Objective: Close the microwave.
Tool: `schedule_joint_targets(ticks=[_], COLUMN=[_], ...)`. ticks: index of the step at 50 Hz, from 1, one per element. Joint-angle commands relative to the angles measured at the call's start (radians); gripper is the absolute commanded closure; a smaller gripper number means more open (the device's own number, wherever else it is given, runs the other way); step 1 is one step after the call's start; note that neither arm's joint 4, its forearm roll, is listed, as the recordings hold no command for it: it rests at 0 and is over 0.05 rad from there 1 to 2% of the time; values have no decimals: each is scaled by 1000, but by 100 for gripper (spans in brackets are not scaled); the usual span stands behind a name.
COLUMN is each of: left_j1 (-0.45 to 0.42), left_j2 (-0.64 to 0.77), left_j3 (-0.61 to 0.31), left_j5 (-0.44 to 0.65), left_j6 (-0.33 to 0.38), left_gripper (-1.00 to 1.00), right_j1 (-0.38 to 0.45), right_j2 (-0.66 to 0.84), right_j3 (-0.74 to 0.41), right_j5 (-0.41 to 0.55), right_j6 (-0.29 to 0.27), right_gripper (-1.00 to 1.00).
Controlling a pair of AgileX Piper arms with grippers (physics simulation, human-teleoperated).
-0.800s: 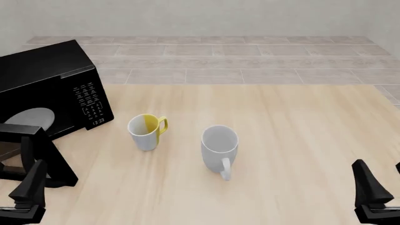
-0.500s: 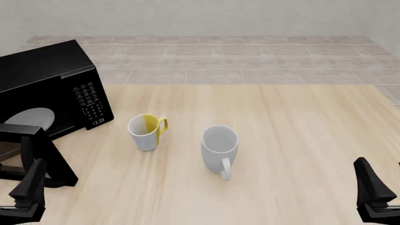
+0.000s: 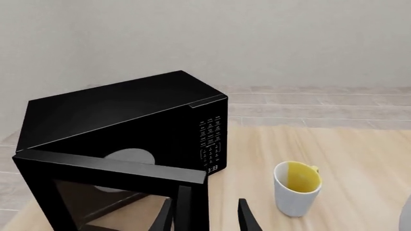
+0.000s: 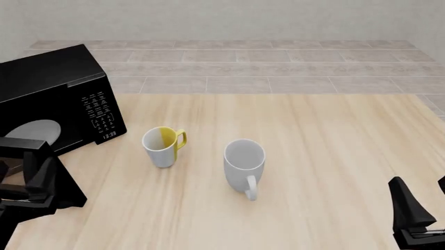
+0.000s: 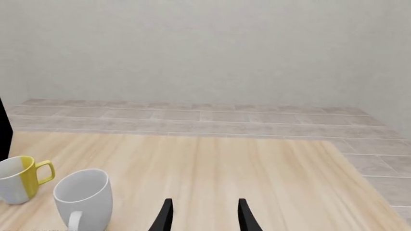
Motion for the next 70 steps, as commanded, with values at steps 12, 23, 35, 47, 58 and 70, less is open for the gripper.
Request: schedule_joint_targets(ticks=[12,23,35,47,58,70], left_j1=[39,32,51,48,53,51], left_j2=[677,904,936,834,768,818], left_j3=[0,0,0,-10,-57,-150], left_j5=[-600,-785,-805,-696,-591,-530], left_j6=[39,19,32,37,49,54], left_gripper=[-100,-100,-100,-100,-100,-100], right_j1=[34,27,34,43,63,65], right_j2=[0,1,0,0,0,0], right_j3=[3,3,4,4,4,4], right_j5=[-1,0,-5,-14,-18,-16], right_j6=[32,37,47,58,58,62], right_gripper=[-100,-100,-100,-100,-100,-100])
